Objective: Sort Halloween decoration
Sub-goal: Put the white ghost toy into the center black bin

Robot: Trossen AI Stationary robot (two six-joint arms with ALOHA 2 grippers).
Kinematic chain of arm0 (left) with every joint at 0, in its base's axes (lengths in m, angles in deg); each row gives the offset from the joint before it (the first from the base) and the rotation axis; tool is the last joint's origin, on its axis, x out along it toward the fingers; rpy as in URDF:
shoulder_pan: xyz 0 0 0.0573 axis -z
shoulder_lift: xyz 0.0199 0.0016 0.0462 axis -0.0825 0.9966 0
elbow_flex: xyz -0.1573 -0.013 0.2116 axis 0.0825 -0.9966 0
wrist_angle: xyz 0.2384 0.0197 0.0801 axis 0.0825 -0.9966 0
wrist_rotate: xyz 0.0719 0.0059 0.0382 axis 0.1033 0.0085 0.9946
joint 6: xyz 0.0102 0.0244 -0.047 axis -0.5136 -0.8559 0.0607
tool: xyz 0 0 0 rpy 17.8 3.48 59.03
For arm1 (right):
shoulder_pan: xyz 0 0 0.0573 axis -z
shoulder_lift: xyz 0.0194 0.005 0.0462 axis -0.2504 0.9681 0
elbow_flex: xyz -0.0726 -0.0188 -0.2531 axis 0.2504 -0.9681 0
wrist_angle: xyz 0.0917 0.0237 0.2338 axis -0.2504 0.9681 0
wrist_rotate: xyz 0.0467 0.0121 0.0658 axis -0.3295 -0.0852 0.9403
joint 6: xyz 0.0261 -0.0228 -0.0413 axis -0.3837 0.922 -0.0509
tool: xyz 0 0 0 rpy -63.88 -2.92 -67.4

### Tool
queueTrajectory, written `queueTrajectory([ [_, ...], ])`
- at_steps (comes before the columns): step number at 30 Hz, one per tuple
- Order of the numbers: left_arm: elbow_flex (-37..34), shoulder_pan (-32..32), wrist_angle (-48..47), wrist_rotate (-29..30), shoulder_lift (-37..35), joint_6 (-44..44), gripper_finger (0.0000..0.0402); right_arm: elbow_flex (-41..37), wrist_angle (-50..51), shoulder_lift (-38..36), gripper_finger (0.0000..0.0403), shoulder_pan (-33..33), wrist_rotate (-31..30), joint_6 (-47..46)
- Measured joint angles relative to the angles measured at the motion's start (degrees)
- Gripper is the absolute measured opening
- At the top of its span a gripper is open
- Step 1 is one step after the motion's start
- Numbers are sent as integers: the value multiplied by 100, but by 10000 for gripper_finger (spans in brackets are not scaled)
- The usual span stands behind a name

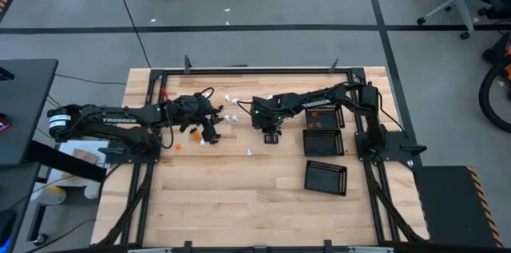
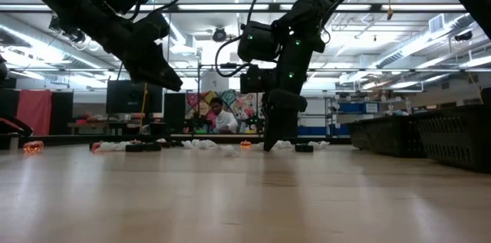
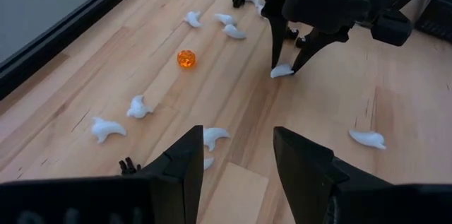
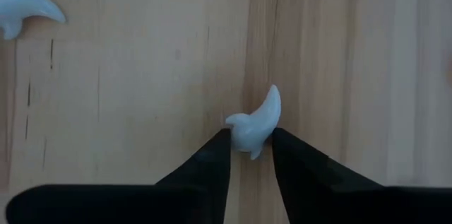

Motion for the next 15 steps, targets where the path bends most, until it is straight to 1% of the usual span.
queueTrajectory([
  [15, 0, 2, 0, 0, 0, -2, 157, 7, -84, -1, 94, 0, 54, -258],
])
